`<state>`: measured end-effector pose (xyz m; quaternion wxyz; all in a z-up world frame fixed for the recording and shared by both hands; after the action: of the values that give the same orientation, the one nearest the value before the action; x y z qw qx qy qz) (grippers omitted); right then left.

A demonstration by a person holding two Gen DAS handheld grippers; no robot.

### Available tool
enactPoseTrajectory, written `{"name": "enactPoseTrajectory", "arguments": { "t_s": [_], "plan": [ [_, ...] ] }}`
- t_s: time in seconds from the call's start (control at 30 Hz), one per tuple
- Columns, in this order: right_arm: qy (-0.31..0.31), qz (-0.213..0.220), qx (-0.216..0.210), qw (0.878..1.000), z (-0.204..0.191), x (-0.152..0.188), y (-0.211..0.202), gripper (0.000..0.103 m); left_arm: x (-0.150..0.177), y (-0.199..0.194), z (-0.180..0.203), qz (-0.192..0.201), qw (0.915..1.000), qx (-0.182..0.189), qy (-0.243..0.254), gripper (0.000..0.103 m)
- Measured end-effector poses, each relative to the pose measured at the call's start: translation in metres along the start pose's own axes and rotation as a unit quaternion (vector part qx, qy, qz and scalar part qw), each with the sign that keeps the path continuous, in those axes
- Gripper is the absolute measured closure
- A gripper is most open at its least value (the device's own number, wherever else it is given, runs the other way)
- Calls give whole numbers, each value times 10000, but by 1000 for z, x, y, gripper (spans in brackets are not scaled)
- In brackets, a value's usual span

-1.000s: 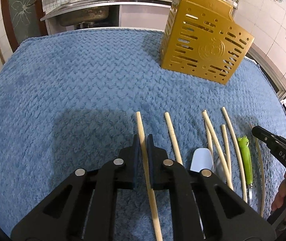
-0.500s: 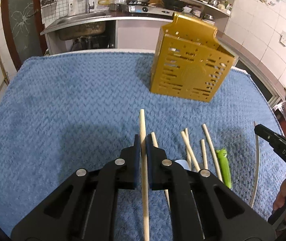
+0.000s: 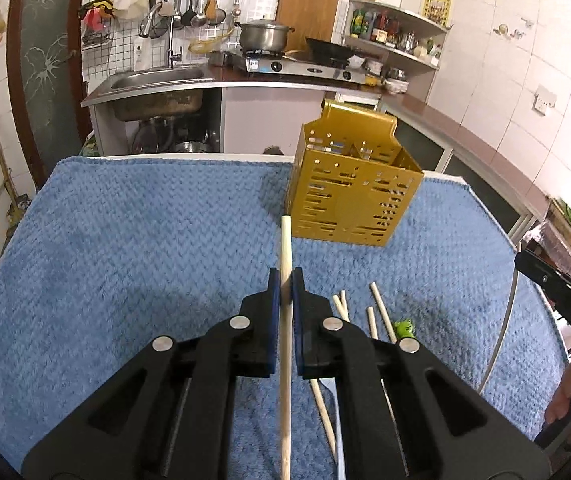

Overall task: Organize utensils
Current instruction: 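Lift both held chopsticks upright and carry them toward the yellow caddy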

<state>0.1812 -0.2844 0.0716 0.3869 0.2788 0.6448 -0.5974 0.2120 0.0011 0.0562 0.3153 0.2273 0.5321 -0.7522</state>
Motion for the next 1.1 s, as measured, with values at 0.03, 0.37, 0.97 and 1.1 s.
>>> {"name": "enactPoseTrajectory", "arguments": {
  "t_s": [0.03,0.37,0.97,1.1],
  "plan": [
    [-17,36,3,10000,-1,0,-2,98,0,-1,0,5,10000,16,5,99],
    [-62,228,23,9997,-4,-5,-16,98,-5,-15,4,199,9997,112,-4,99],
    [-306,586,239,9975,-2,-57,-16,98,-51,-20,25,671,9972,343,-26,99],
    [-380,596,284,9971,-3,-73,-11,98,-71,-16,36,778,9962,392,21,99]
  ]
}}
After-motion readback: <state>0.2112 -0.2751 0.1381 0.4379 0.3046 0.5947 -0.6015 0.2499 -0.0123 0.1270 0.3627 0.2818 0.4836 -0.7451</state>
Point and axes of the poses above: each gripper's, at about its wrist camera, not at the fingertips, and y roughly the way its jaws point, z to its right, x to its underside, the point moved 2 cm from there along y, roughly the way its jaws point, and after that the axes turned 14 degrees about -y, right-handed, at the moved point
